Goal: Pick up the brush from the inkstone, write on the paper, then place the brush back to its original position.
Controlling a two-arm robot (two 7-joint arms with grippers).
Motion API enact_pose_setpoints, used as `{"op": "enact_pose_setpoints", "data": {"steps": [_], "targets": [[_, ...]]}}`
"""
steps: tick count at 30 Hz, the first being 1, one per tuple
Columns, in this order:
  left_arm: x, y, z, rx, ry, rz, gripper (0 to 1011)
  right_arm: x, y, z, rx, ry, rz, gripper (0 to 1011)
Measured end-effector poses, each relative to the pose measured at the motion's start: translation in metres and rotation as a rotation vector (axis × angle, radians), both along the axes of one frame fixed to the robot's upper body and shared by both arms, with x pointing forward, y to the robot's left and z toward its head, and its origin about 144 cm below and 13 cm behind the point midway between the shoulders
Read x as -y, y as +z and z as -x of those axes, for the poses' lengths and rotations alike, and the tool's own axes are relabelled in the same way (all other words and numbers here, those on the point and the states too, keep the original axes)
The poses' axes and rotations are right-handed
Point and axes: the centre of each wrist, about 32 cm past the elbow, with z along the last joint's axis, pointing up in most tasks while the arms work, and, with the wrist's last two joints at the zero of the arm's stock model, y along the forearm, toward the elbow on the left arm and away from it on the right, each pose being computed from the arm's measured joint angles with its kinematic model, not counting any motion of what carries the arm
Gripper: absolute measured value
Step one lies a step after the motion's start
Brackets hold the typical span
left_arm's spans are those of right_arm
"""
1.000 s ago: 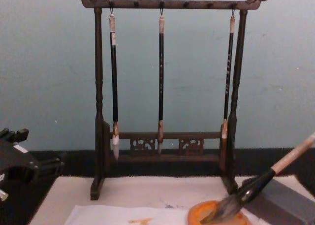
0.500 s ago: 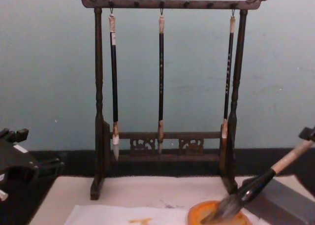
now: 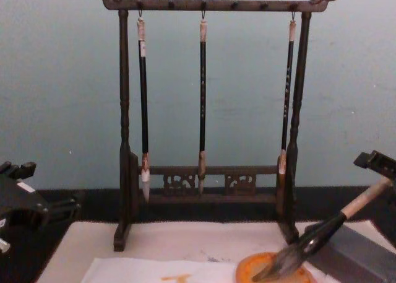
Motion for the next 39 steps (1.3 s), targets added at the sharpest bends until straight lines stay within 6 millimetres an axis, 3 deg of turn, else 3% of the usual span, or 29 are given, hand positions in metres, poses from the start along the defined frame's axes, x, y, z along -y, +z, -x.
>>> {"op": "enact_pose_setpoints", "data": {"steps": [12,15,25,26,39], "targets": [[0.0000,0.0000,0.0000,0.000,0.000,0.000,1010,-0.0007,-0.0001,-0.0012,0.002,-0.002,-0.002,1000],[0.0000,0.0000,0.0000,0.000,0.000,0.000,1010,-0.0005,-0.0001,-0.0010,0.002,-0.001,-0.002,962],[0.0000,0.0000,0.0000,0.000,0.000,0.000,1010,-0.0001,0.0000,-0.0006,0.001,-0.001,-0.002,704],[0.0000,0.0000,0.0000,0.000,0.000,0.000,1010,-0.0001,0.0000,-0.0006,0.001,-0.001,-0.002,635],[0.0000,0.0000,0.0000,0.000,0.000,0.000,1010,0.0002,0.0001,-0.0003,0.000,-0.001,-0.001,248]]}}
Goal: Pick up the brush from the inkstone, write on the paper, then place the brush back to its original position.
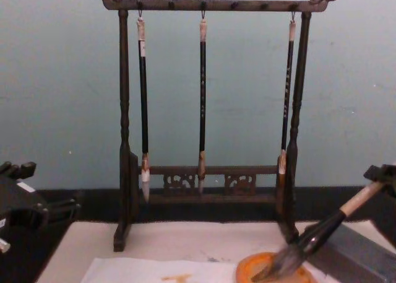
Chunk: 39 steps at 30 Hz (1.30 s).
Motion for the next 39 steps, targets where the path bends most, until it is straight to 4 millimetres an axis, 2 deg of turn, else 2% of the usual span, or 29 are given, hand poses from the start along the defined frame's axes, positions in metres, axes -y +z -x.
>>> {"op": "enact_pose_setpoints", "data": {"steps": [3,20,31,39], "targets": [[0.000,0.000,0.000,0.000,0.000,0.000,1010,0.000,0.000,0.000,0.000,0.000,0.000,173],[0.000,0.000,0.000,0.000,0.000,0.000,1010,0.002,0.006,0.000,0.011,0.014,-0.041,172],[0.000,0.000,0.000,0.000,0.000,0.000,1010,0.004,0.024,-0.007,0.013,0.064,-0.094,172],[0.000,0.000,0.000,0.000,0.000,0.000,1010,0.001,0.052,-0.009,0.129,0.130,-0.018,172]]}}
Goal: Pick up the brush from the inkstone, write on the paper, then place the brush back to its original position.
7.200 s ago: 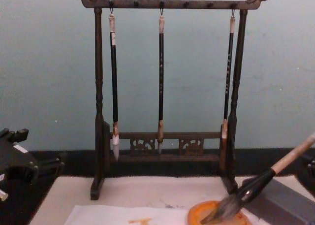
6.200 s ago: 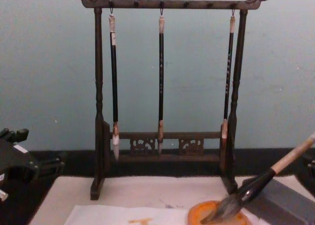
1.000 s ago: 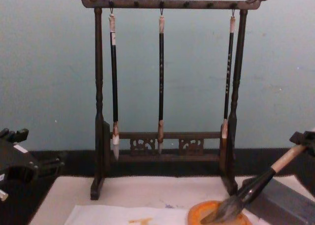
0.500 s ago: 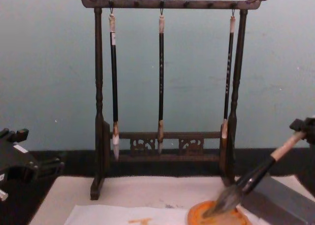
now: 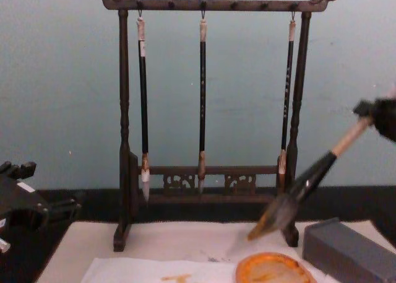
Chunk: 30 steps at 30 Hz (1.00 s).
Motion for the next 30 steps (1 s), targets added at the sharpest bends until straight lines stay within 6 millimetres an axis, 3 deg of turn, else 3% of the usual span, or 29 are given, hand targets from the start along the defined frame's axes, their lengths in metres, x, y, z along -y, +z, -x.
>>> {"op": "enact_pose_setpoints", "data": {"steps": [12,30], "targets": [[0.000,0.000,0.000,0.000,0.000,0.000,1010,-0.028,0.043,0.006,0.271,0.148,0.187,172],[0.000,0.000,0.000,0.000,0.000,0.000,1010,-0.059,0.039,0.038,0.485,0.323,0.414,172]]}}
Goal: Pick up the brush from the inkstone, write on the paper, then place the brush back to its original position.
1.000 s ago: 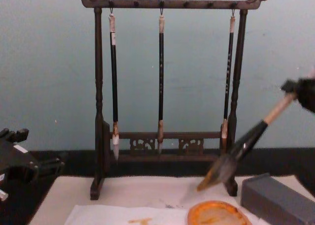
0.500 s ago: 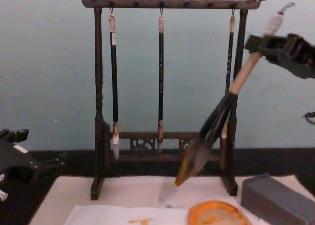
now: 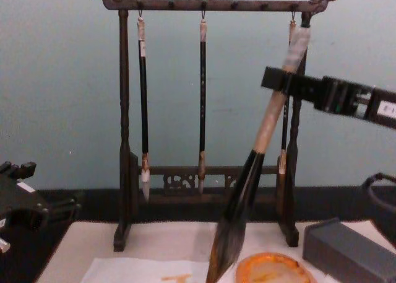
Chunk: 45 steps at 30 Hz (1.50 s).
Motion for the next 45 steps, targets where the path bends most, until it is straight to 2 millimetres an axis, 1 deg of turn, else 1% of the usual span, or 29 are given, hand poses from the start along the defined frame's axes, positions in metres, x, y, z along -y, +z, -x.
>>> {"op": "enact_pose_setpoints", "data": {"steps": [8,13,20,28,45], "targets": [[0.000,0.000,0.000,0.000,0.000,0.000,1010,-0.010,-0.011,0.009,-0.007,0.036,0.022,172],[0.000,0.000,0.000,0.000,0.000,0.000,1010,-0.020,-0.023,0.014,-0.047,0.053,0.027,172],[0.000,0.000,0.000,0.000,0.000,0.000,1010,-0.024,-0.033,0.016,-0.096,0.056,0.028,172],[0.000,0.000,0.000,0.000,0.000,0.000,1010,-0.019,-0.039,0.012,-0.113,0.021,0.045,172],[0.000,0.000,0.000,0.000,0.000,0.000,1010,-0.006,-0.040,0.004,-0.098,-0.058,0.055,172]]}}
